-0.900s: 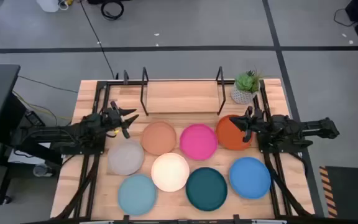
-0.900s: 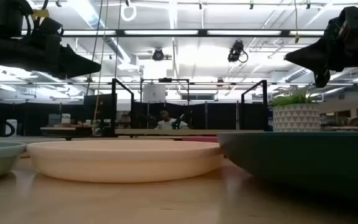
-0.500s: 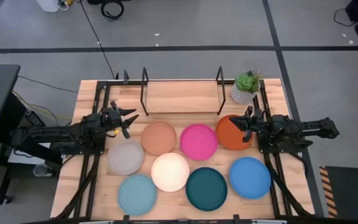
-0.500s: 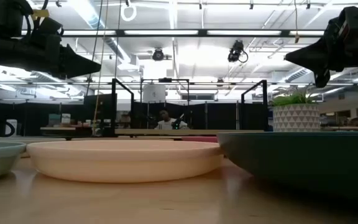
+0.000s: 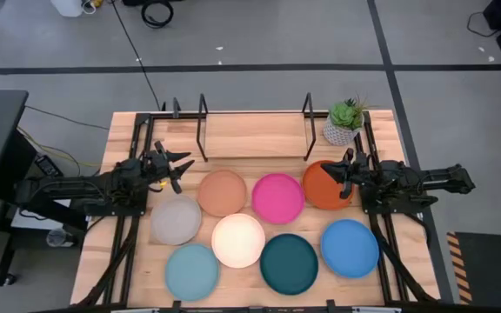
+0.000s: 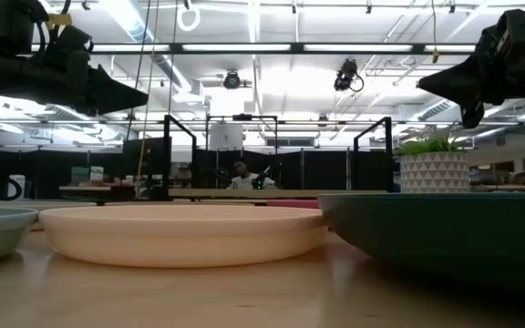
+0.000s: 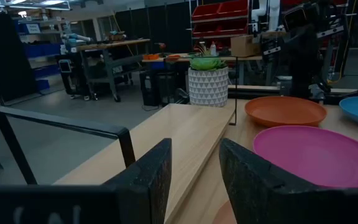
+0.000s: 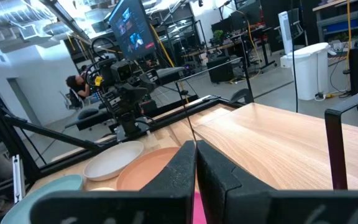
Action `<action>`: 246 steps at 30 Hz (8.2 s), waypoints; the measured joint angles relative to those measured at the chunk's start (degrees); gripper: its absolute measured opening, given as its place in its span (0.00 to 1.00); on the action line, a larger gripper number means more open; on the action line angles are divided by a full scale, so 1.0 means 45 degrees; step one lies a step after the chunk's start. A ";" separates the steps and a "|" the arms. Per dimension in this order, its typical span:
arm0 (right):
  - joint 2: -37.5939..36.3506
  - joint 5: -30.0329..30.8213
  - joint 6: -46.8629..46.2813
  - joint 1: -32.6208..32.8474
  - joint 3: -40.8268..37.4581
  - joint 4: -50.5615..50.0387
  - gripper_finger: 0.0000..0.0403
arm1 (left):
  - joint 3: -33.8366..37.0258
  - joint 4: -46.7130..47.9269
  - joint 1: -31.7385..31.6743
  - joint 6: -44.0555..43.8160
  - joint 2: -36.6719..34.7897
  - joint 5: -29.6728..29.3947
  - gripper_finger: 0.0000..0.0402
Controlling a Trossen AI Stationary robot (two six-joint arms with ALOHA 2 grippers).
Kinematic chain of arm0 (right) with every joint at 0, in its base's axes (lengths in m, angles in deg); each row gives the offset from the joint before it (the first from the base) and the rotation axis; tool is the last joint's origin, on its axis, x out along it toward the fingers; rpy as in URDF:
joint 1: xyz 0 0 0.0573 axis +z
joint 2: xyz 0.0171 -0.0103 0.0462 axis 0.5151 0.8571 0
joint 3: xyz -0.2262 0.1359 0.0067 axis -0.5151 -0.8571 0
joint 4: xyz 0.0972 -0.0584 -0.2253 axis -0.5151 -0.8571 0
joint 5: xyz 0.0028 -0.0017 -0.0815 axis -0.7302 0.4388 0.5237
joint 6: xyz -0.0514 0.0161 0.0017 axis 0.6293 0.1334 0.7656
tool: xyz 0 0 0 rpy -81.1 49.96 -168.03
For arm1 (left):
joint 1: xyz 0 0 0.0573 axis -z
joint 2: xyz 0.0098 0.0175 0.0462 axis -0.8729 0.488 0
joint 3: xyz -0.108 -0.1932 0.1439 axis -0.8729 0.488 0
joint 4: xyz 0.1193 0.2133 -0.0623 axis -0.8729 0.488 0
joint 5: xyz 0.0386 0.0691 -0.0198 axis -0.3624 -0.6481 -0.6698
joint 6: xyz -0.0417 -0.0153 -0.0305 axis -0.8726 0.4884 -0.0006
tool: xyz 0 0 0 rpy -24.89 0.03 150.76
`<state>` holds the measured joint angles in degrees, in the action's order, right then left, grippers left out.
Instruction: Place and stack plates onto a shelf
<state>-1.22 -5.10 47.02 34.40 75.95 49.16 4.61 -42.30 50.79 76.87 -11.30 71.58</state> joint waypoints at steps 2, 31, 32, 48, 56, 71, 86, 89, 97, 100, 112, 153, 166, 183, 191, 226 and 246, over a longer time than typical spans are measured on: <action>-0.0001 -0.0001 0.0003 -0.0001 0.0002 0.0000 0.05 | 0.0001 -0.0001 0.0000 0.0009 -0.0004 0.0000 0.35; -0.0004 0.0004 0.0000 0.0000 0.0003 -0.0004 0.05 | -0.0004 0.0001 -0.0002 0.0009 -0.0003 -0.0002 0.35; -0.0003 0.0000 0.0000 -0.0005 -0.0001 0.0000 0.05 | -0.0003 0.0004 -0.0004 0.0004 -0.0003 0.0000 0.35; -0.0001 -0.0001 0.0002 -0.0005 0.0001 -0.0001 0.05 | -0.0001 0.0001 0.0000 0.0010 -0.0001 -0.0002 0.35; 0.0001 0.0004 0.0000 -0.0005 -0.0002 0.0001 0.05 | -0.0004 -0.1414 0.0000 -0.0083 -0.0004 -0.0003 0.35; 0.0006 0.1046 0.1254 -0.0024 0.0008 0.1495 0.05 | -0.0003 -0.2615 -0.0005 -0.0322 0.0001 0.0295 0.35; 0.1198 0.1797 0.3008 -0.0049 0.0934 0.1434 0.05 | 0.0001 -0.2738 0.0010 -0.1178 0.0411 0.4402 0.35; 0.2316 0.1777 0.2883 -0.0049 0.1372 0.1097 0.05 | 0.0001 -0.3529 0.0005 -0.0477 0.0744 0.4459 0.35; 0.6108 0.1767 0.2573 -0.0049 0.2279 0.1081 0.05 | 0.0001 -0.4770 0.0000 0.0270 0.1575 0.4449 0.35; 0.7575 0.1766 0.2452 -0.0049 0.2945 0.0977 0.05 | 0.0001 -0.4955 0.0000 0.0341 0.1769 0.4444 0.35; 1.2849 0.0334 0.1353 -0.0049 0.7961 -0.5987 0.19 | 0.0001 -0.5168 0.0000 0.0364 0.2000 0.4435 0.35; 2.2635 -0.5597 -0.3458 0.0307 1.3863 -1.5516 0.40 | 0.0001 -0.5140 -0.0015 0.1253 0.2002 0.2987 0.35; 2.2630 -0.5774 -0.3580 -0.0134 1.3068 -1.5390 0.10 | 0.0001 -0.5154 -0.0015 0.1253 0.2002 0.2987 0.35; 2.2528 -0.6437 -0.3312 0.0367 1.5526 -1.8930 0.04 | 0.0001 -0.5145 -0.0015 0.1253 0.2002 0.2992 0.35; 2.2525 -0.5954 -0.2251 0.1217 1.8741 -1.9246 0.06 | 0.0001 -0.5140 -0.0015 0.1158 0.2002 0.2992 0.35; 2.2620 -0.0475 1.0872 -0.3326 1.8182 -1.5208 0.05 | 0.0001 -0.3673 0.0000 -0.3378 0.2005 0.3245 0.35; 2.2620 -0.1142 1.1344 -0.4064 1.7935 -1.4443 0.07 | 0.0001 -0.3634 0.0001 -0.3438 0.2002 0.3249 0.35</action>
<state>100.58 -10.24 98.07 16.11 156.65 -15.83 4.61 -58.65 50.80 61.40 -2.29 86.21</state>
